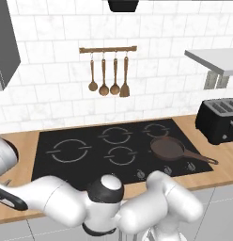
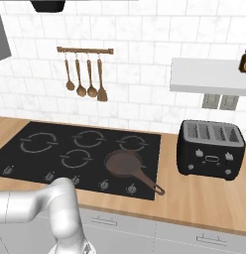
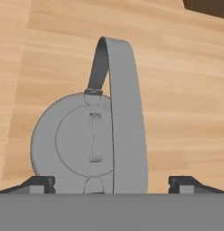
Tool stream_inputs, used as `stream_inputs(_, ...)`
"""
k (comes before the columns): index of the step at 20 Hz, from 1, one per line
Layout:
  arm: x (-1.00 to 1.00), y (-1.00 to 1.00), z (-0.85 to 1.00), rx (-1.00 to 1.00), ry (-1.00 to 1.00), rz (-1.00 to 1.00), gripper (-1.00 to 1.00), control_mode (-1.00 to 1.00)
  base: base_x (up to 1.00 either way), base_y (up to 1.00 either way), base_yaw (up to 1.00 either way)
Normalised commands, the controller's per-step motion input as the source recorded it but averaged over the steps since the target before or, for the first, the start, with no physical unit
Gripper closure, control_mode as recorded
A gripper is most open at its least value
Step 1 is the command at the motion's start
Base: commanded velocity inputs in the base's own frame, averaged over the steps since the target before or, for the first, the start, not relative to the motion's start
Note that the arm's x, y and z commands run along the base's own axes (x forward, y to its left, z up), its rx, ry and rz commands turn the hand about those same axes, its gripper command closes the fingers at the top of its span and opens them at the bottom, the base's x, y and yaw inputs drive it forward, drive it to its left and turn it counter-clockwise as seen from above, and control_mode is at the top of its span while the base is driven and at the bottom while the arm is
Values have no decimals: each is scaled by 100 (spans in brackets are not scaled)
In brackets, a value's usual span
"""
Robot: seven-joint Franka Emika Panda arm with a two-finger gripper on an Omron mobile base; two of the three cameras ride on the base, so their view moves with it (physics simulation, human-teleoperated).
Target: Pick the kettle from the counter and place it on a stove burner. Then turn the burner on.
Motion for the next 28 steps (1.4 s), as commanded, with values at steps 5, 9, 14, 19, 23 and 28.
stream_inputs(5,12,2,-5,0,0,0,100,-100,0,0,0)
stream_inputs(9,-1,-9,-4,0,-1,0,100,-100,0,0,0)
stream_inputs(14,-44,-57,-6,-9,-34,0,100,-100,0,0,0)
stream_inputs(19,-68,-97,10,-15,-83,0,100,-100,0,0,0)
stream_inputs(23,-21,-100,10,-12,-75,-1,100,-100,0,0,0)
stream_inputs(28,28,-100,34,3,-40,-6,100,-100,0,0,0)
